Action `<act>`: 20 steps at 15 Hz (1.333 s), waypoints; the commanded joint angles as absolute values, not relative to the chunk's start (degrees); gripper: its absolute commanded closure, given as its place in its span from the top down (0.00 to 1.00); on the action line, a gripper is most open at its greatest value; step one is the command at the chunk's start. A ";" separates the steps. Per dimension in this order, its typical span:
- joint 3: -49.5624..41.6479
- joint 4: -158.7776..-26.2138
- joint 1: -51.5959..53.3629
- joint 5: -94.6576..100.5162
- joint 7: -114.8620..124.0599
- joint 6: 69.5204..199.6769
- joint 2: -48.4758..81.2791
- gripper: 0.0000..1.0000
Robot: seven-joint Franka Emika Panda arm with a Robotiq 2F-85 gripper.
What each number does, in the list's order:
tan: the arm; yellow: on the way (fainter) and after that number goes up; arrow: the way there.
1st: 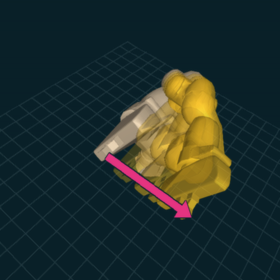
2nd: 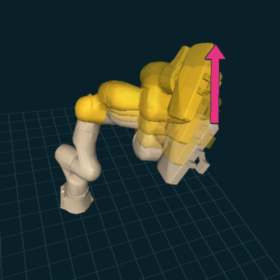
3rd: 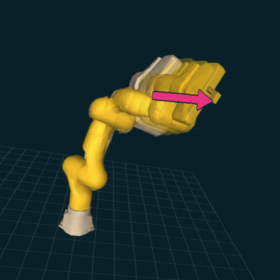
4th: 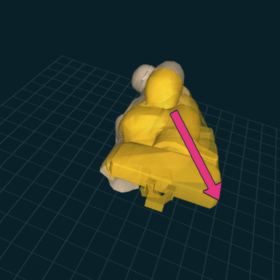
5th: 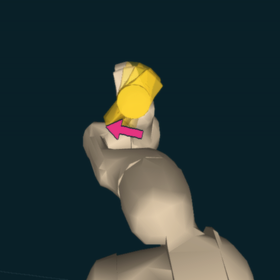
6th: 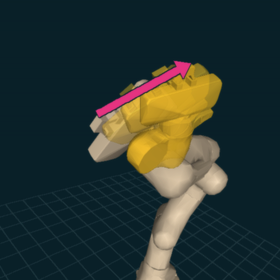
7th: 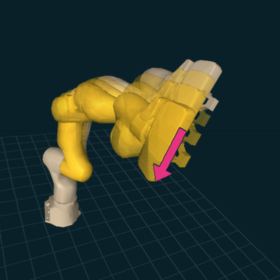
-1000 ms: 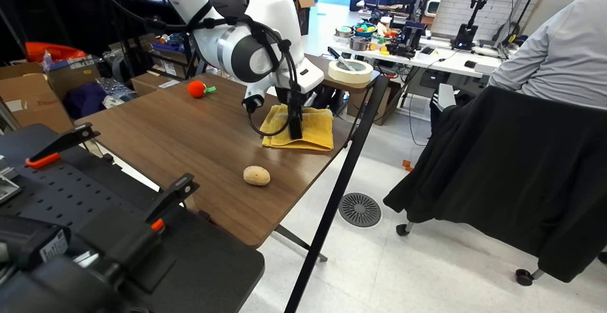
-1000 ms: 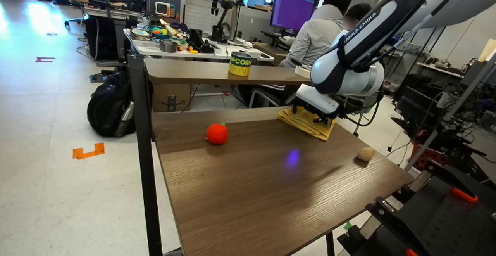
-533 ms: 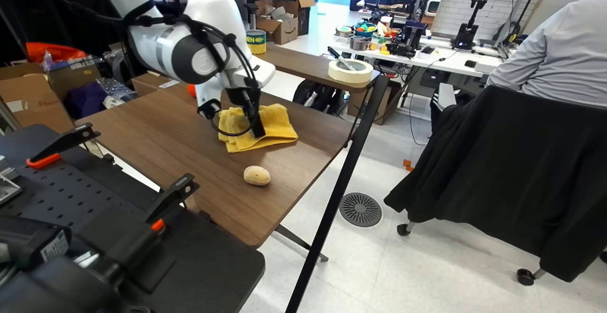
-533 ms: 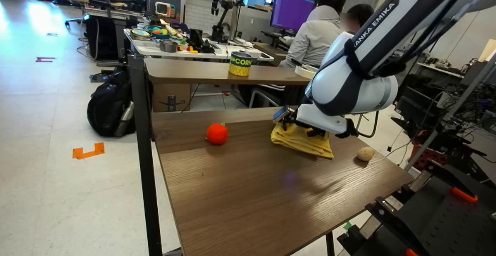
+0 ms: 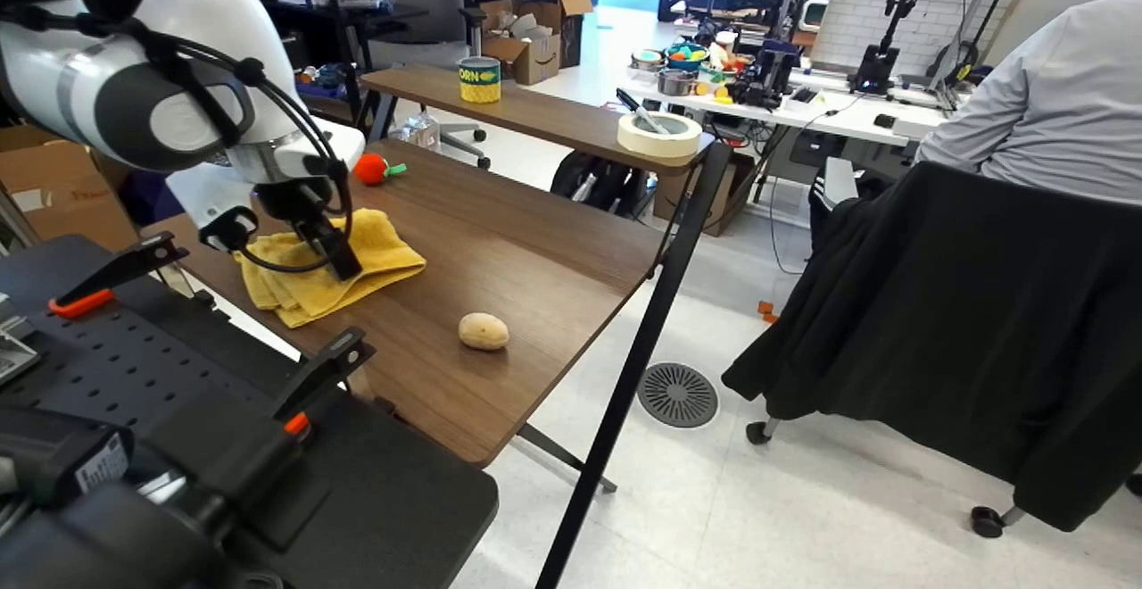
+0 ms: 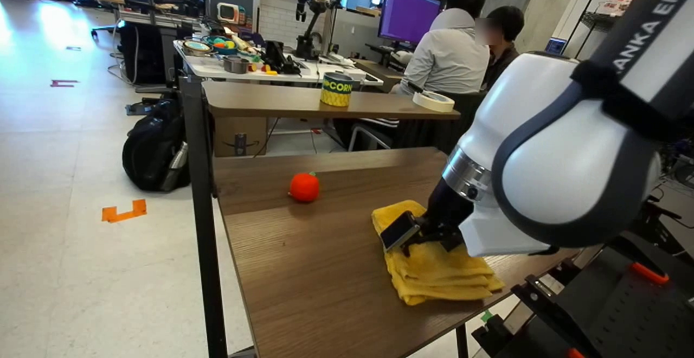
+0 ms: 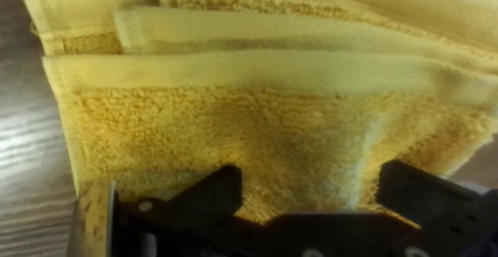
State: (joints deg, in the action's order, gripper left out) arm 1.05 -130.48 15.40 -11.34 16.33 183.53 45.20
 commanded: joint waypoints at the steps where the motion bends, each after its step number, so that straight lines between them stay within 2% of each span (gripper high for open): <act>1: -3.23 -132.77 19.33 -10.64 15.07 177.90 43.89 1.00; 5: -12.26 -128.46 21.50 -11.61 19.52 175.48 46.08 1.00; 9: -16.27 -123.94 19.86 -11.61 23.00 171.93 48.66 1.00; 14: -14.52 -122.80 22.12 -9.24 22.37 171.05 50.74 1.00; 20: -7.79 -127.63 28.84 -6.68 20.18 178.81 48.05 1.00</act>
